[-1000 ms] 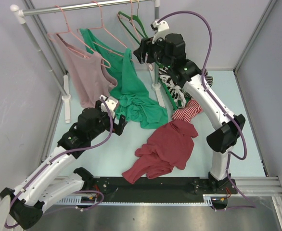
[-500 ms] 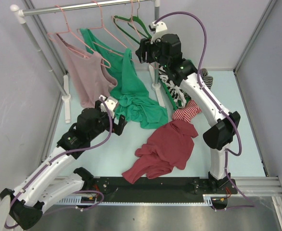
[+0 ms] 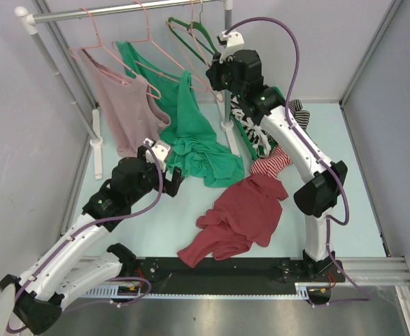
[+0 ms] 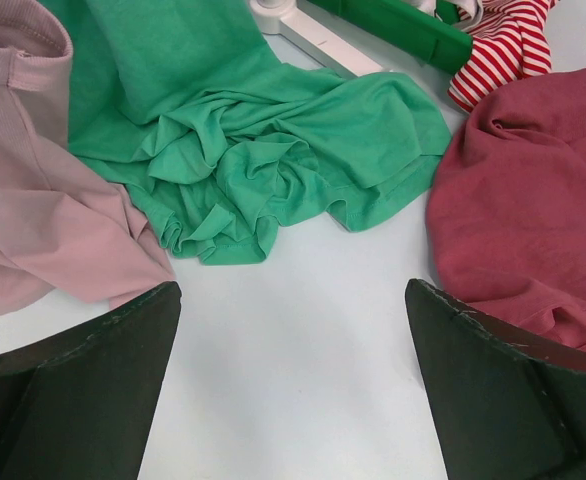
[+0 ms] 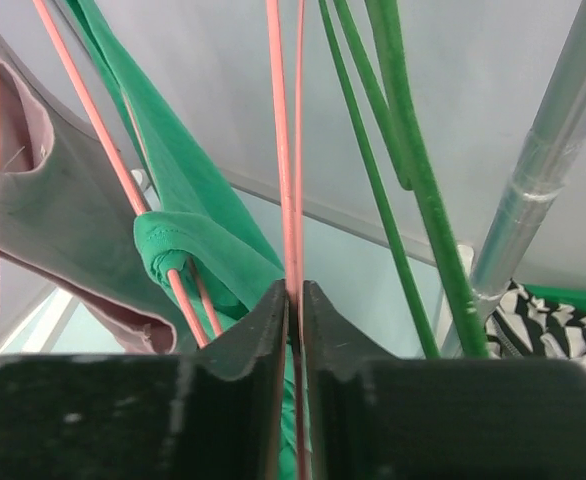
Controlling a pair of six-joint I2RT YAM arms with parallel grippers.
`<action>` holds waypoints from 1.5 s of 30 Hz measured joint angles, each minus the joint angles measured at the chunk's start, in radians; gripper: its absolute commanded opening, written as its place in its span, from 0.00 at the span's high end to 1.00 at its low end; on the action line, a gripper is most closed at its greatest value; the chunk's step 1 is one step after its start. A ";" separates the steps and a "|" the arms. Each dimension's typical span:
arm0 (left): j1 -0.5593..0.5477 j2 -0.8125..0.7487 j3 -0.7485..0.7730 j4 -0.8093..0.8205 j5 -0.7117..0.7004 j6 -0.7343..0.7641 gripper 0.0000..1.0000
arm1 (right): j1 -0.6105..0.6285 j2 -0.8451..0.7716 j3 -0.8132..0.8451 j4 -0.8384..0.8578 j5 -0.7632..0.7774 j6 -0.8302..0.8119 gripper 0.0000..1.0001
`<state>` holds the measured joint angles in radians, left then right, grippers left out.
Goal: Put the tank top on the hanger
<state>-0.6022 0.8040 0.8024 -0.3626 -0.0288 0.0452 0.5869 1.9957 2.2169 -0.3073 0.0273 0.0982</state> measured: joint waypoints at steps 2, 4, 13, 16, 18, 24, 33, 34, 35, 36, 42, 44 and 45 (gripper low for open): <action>0.000 0.000 0.000 0.000 -0.003 0.000 0.01 | 0.000 0.000 0.000 0.003 0.003 0.000 1.00; 0.000 0.000 0.000 0.000 -0.004 0.000 0.01 | 0.000 0.000 0.000 0.006 0.010 0.002 1.00; 0.000 0.000 0.000 0.000 -0.006 0.000 0.00 | 0.003 0.000 0.009 0.006 0.002 0.001 1.00; 0.000 0.000 0.000 0.000 -0.006 0.000 0.01 | 0.008 0.000 0.027 0.008 -0.004 -0.001 1.00; 0.000 0.000 0.000 0.000 -0.006 0.000 0.00 | 0.014 0.000 0.037 0.014 -0.007 -0.003 1.00; 0.000 0.001 0.000 0.000 -0.006 0.000 0.00 | 0.039 -0.005 0.041 0.027 -0.023 -0.014 1.00; 0.000 0.007 0.000 0.000 -0.014 0.000 0.00 | 0.093 -0.146 -0.112 0.053 0.006 -0.070 1.00; 0.000 0.008 0.000 0.000 -0.016 0.000 0.00 | 0.102 -0.164 -0.122 0.052 0.018 -0.079 1.00; 0.000 0.010 0.000 0.000 -0.017 0.000 0.00 | 0.111 -0.180 -0.126 0.052 0.029 -0.091 1.00; 0.000 0.011 0.000 0.000 -0.018 0.000 0.00 | 0.117 -0.191 -0.127 0.052 0.036 -0.097 1.00; 0.000 0.012 0.000 -0.002 -0.021 0.000 0.00 | 0.144 -0.330 -0.269 0.049 0.085 -0.130 1.00; 0.000 0.012 0.000 -0.003 -0.022 0.000 0.00 | 0.156 -0.391 -0.344 0.039 0.121 -0.137 1.00; 0.000 0.012 0.000 -0.003 -0.022 0.000 0.01 | 0.165 -0.422 -0.382 0.029 0.142 -0.140 1.00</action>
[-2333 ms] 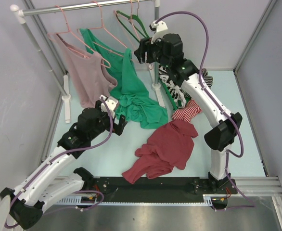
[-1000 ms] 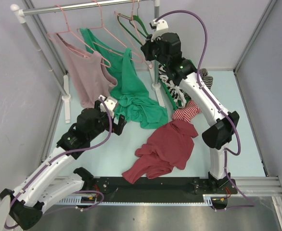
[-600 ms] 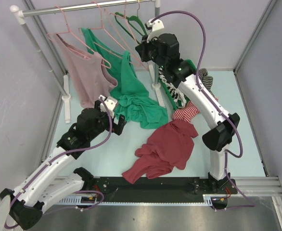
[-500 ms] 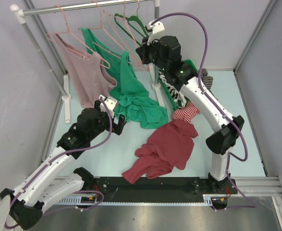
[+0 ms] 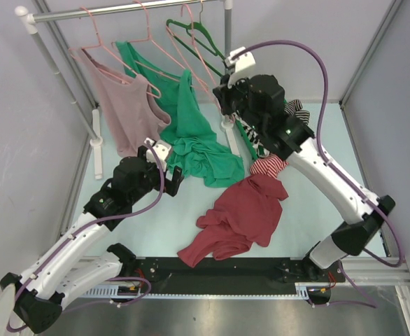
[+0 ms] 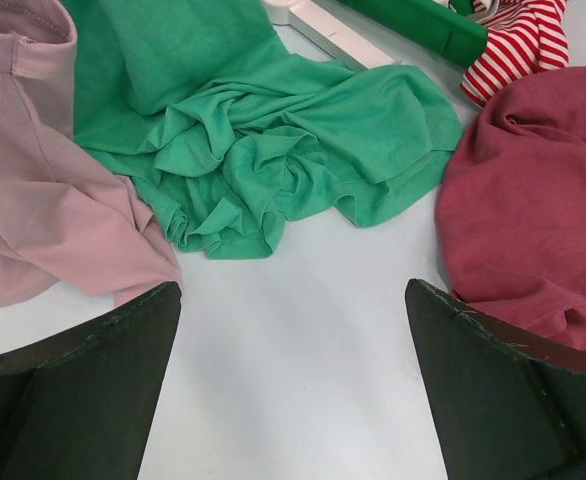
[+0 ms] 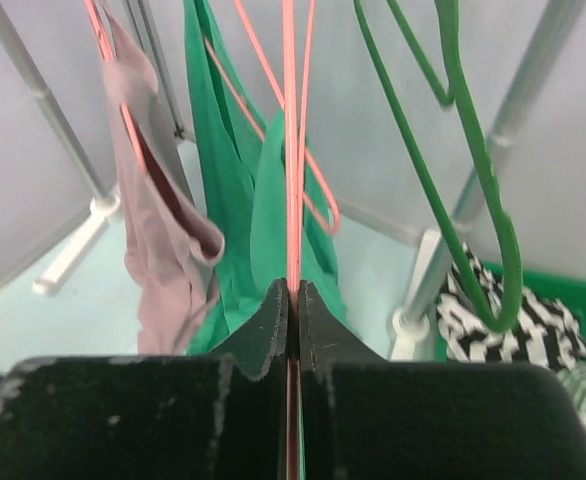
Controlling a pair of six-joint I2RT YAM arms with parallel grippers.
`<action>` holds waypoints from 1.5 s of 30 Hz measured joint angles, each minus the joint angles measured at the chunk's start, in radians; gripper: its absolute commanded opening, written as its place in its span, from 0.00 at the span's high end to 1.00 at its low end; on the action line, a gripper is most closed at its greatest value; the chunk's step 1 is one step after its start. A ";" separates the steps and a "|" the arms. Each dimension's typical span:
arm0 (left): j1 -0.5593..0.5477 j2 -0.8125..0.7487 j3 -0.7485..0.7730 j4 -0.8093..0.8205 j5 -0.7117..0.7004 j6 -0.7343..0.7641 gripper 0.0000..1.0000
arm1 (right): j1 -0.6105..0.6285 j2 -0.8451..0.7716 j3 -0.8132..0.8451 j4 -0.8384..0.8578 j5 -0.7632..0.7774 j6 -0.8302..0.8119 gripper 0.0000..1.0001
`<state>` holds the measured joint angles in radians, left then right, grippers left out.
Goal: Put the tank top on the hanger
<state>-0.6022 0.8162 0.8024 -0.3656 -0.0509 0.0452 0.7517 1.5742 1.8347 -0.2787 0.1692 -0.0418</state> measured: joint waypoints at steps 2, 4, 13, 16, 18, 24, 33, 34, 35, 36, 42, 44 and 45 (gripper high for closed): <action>0.000 0.002 0.000 0.000 -0.002 0.000 0.01 | 0.021 -0.059 -0.065 -0.019 0.036 -0.005 1.00; 0.000 0.006 0.000 0.000 -0.009 0.000 0.01 | 0.053 -0.135 -0.140 -0.053 0.084 -0.010 1.00; 0.000 0.058 0.000 -0.005 -0.024 0.001 0.01 | 0.139 -0.514 -0.338 -0.135 0.164 0.016 1.00; -0.009 0.080 0.000 -0.005 -0.026 0.001 0.01 | 0.141 -0.628 -0.376 -0.158 0.190 0.035 1.00; -0.043 0.106 0.000 -0.006 -0.042 0.000 0.01 | 0.141 -0.694 -0.417 -0.178 0.219 0.049 1.00; -0.255 0.277 0.027 -0.011 -0.074 -0.068 0.01 | 0.141 -0.821 -0.563 -0.242 0.317 0.105 1.00; -0.535 0.683 0.097 0.156 -0.090 -0.160 0.01 | 0.140 -0.874 -0.789 -0.339 0.372 0.238 1.00; -0.551 0.719 0.110 0.168 -0.089 -0.161 0.01 | 0.140 -0.885 -0.791 -0.346 0.373 0.246 1.00; -0.567 0.759 0.127 0.176 -0.091 -0.161 0.01 | 0.138 -0.900 -0.791 -0.350 0.375 0.253 1.00; -0.579 0.794 0.141 0.186 -0.093 -0.162 0.01 | 0.138 -0.913 -0.791 -0.349 0.378 0.259 1.00; -0.586 0.908 0.163 0.224 -0.108 -0.193 0.60 | 0.134 -0.953 -0.783 -0.352 0.391 0.279 1.00; -0.585 0.932 0.164 0.235 -0.109 -0.214 0.93 | 0.134 -0.953 -0.782 -0.352 0.391 0.280 1.00; -0.585 0.938 0.168 0.242 -0.105 -0.220 1.00 | 0.134 -0.953 -0.782 -0.354 0.391 0.282 1.00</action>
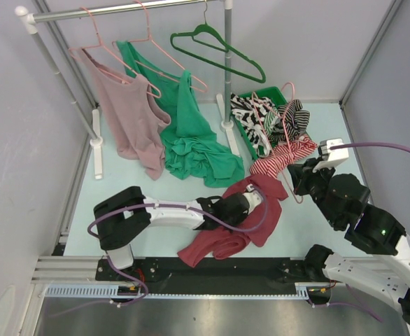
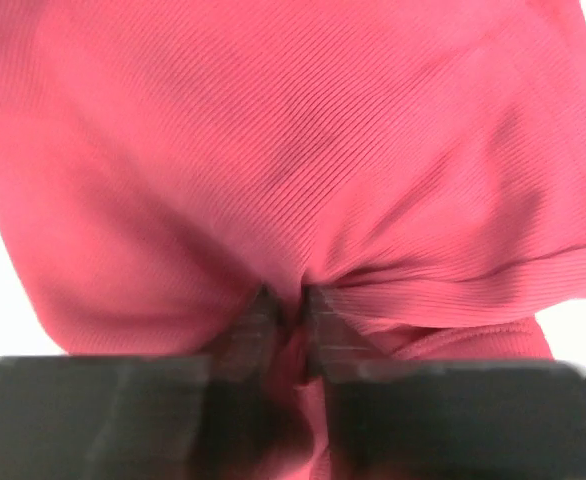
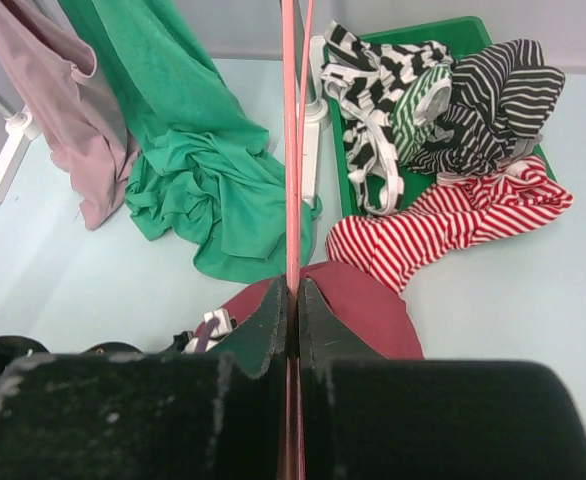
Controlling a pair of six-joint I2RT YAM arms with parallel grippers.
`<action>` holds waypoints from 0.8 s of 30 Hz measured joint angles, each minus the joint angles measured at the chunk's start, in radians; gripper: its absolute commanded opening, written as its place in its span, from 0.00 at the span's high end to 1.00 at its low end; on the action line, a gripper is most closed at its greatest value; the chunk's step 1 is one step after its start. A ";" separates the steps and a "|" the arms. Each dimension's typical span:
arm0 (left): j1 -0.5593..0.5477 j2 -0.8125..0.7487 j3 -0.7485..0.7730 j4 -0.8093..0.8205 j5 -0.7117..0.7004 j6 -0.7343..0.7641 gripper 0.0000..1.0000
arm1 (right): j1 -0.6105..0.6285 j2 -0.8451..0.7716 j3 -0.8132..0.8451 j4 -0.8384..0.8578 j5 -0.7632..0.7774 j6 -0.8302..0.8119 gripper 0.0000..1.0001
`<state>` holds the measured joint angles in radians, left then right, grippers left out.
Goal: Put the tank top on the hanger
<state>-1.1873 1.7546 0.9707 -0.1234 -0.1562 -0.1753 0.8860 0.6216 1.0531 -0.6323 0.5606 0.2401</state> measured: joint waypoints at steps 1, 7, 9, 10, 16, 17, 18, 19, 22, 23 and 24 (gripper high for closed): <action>-0.002 0.005 0.005 0.007 -0.003 -0.007 1.00 | 0.000 0.000 0.000 0.000 0.000 0.002 1.00; 0.028 0.026 0.050 0.005 -0.035 -0.009 1.00 | 0.000 -0.007 0.002 -0.018 0.013 0.012 1.00; 0.071 0.026 0.075 0.006 -0.032 -0.009 1.00 | 0.000 -0.013 0.002 -0.030 0.021 0.016 1.00; 0.098 0.026 0.091 0.010 -0.028 -0.008 1.00 | 0.000 -0.016 0.002 -0.037 0.024 0.019 1.00; 0.256 0.037 0.185 0.050 0.020 0.004 0.14 | 0.000 -0.019 0.002 -0.077 0.032 0.047 1.00; 0.266 0.038 0.189 0.060 0.028 0.004 0.11 | 0.000 -0.021 0.002 -0.087 0.034 0.052 1.00; 0.270 0.033 0.188 0.066 0.035 -0.002 0.08 | 0.000 -0.021 0.001 -0.095 0.035 0.056 1.00; 0.268 0.026 0.180 0.074 0.044 -0.003 0.06 | 0.000 -0.024 -0.003 -0.106 0.038 0.063 1.00; 0.249 -0.038 0.101 0.110 0.058 -0.013 0.03 | 0.000 -0.033 -0.016 -0.129 0.046 0.074 1.00; 0.239 -0.081 0.053 0.117 0.056 -0.020 0.03 | -0.001 -0.036 -0.021 -0.137 0.049 0.079 1.00; 0.227 -0.134 0.003 0.118 0.053 -0.029 0.03 | -0.001 -0.038 -0.026 -0.145 0.051 0.083 1.00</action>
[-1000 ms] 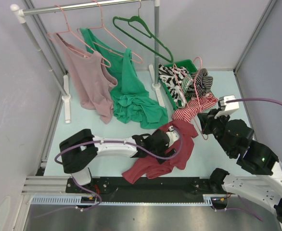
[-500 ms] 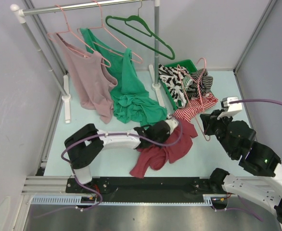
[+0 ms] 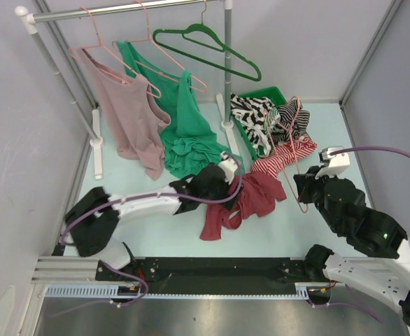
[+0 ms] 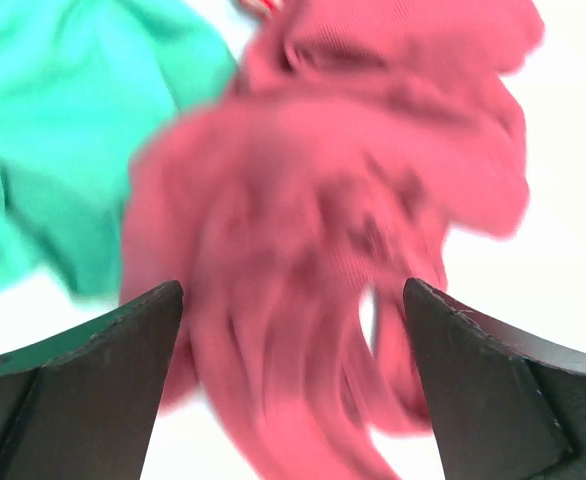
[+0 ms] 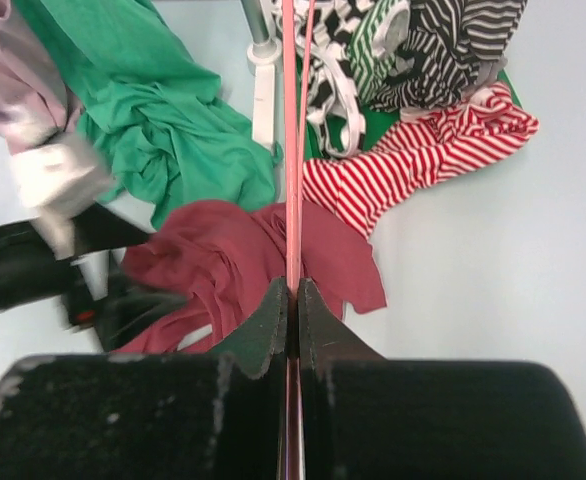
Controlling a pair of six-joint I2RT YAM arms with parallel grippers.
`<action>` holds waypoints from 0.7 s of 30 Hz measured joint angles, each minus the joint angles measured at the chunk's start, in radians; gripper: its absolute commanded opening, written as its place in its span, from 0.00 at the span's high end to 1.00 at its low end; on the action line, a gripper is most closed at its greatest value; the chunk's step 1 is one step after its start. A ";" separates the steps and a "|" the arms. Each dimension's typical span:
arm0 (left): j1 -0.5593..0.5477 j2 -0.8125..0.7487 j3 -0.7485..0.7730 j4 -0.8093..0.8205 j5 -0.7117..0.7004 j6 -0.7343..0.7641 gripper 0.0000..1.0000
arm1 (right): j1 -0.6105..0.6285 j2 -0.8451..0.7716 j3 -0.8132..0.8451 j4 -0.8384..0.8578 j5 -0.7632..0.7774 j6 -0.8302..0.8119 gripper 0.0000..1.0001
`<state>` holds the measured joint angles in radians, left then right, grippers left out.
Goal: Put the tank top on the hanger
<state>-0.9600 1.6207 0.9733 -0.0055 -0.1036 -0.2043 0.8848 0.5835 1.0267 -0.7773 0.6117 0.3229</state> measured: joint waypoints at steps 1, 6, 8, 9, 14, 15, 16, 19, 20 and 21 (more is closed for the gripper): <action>-0.013 -0.054 -0.045 -0.003 -0.008 -0.010 0.03 | 0.000 -0.001 -0.004 -0.008 0.001 0.003 1.00; -0.076 -0.351 -0.248 0.005 -0.054 -0.113 0.06 | -0.002 0.000 -0.026 -0.017 0.001 0.019 1.00; -0.085 -0.428 -0.310 0.006 -0.050 -0.160 0.10 | -0.002 0.000 -0.034 -0.018 0.000 0.023 1.00; -0.085 -0.460 -0.351 0.013 -0.042 -0.195 0.11 | -0.002 0.001 -0.036 -0.016 0.000 0.024 1.00; -0.090 -0.476 -0.483 0.013 -0.001 -0.323 0.17 | -0.002 0.005 -0.042 -0.010 -0.014 0.026 1.00; -0.092 -0.476 -0.493 0.011 0.003 -0.333 0.18 | -0.002 0.005 -0.042 -0.010 -0.017 0.027 1.00; -0.095 -0.476 -0.507 0.011 0.006 -0.354 0.18 | -0.002 0.005 -0.042 -0.010 -0.019 0.028 1.00; -0.102 -0.478 -0.533 0.014 0.013 -0.407 0.21 | -0.002 0.005 -0.043 -0.010 -0.023 0.036 1.00; -0.104 -0.480 -0.536 0.016 0.013 -0.418 0.21 | -0.002 0.005 -0.043 -0.010 -0.024 0.037 1.00; -0.105 -0.481 -0.538 0.019 0.014 -0.428 0.22 | -0.003 0.004 -0.043 -0.010 -0.026 0.040 1.00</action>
<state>-1.0653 1.1393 0.4351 0.0139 -0.0895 -0.6327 0.8822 0.5873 0.9836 -0.7876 0.5861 0.3630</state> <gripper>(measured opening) 0.799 0.033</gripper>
